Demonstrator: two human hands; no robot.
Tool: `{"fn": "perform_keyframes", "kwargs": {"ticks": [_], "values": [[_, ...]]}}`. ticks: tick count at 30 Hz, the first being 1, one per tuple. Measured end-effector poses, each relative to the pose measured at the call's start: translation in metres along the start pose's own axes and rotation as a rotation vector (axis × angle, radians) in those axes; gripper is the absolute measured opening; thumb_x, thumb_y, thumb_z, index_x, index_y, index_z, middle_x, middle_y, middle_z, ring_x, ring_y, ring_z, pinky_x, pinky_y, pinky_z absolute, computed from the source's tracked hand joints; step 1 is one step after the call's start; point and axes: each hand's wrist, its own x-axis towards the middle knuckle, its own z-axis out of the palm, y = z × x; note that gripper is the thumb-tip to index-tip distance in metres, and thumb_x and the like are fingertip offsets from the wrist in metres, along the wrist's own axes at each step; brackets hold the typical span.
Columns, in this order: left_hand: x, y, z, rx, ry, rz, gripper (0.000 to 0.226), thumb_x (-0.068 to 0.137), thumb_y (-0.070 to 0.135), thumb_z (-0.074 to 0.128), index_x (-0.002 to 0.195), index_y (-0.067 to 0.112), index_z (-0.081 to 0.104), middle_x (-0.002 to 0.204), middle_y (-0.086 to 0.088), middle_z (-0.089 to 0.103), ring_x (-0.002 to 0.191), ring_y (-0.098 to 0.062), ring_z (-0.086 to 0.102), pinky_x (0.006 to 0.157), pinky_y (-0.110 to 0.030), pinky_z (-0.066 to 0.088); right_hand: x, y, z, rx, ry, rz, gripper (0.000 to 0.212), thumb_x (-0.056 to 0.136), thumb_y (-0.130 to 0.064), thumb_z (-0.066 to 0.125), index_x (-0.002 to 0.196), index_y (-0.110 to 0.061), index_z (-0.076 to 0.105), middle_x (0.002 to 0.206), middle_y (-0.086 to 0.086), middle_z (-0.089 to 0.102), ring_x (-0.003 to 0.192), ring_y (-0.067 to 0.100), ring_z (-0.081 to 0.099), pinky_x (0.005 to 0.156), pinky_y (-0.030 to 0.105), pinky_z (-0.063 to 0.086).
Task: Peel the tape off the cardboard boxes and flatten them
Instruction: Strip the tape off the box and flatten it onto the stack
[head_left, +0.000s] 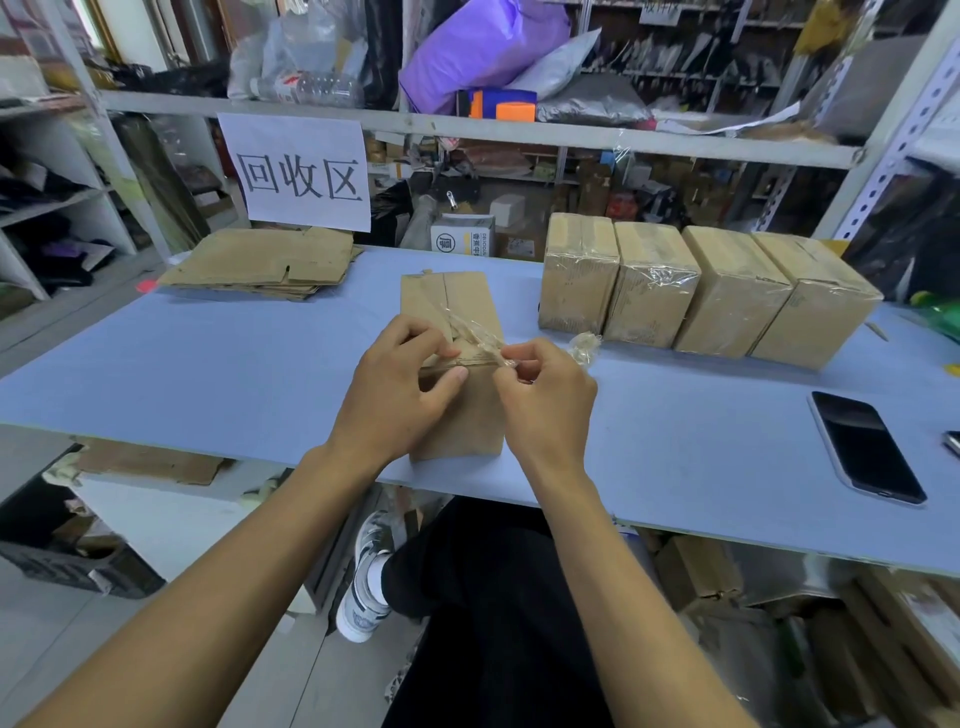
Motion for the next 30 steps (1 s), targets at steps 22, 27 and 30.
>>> {"fn": "perform_keyframes", "kwargs": {"ticks": [22,27,30], "values": [[0.002,-0.008,-0.002,-0.04,-0.038,0.046,0.023,0.081,0.016,0.083,0.093,0.002,0.07,0.106,0.001,0.059,0.098,0.027,0.048,0.082,0.001,0.034,0.039,0.017,-0.026,0.321,-0.312,0.147,0.024,0.089,-0.004,0.073,0.07,-0.007,0.06,0.073,0.012,0.067,0.069,0.018,0.069,0.081,0.044,0.062],[0.005,-0.01,-0.008,-0.057,-0.094,0.048,0.018,0.083,0.02,0.08,0.089,0.008,0.069,0.106,0.003,0.06,0.097,0.015,0.052,0.084,-0.004,0.036,0.063,0.028,-0.038,0.485,-0.558,0.179,0.024,0.091,0.01,0.062,0.072,-0.002,0.055,0.07,0.009,0.07,0.07,0.014,0.072,0.071,0.026,0.061],[0.006,-0.01,-0.008,-0.057,-0.128,0.059,0.018,0.084,0.03,0.074,0.087,0.014,0.066,0.105,0.005,0.059,0.093,0.002,0.054,0.083,-0.006,0.037,0.073,0.033,-0.038,0.533,-0.652,0.223,0.023,0.092,0.011,0.058,0.074,-0.001,0.054,0.07,0.007,0.072,0.071,0.015,0.073,0.071,0.025,0.059]]}}
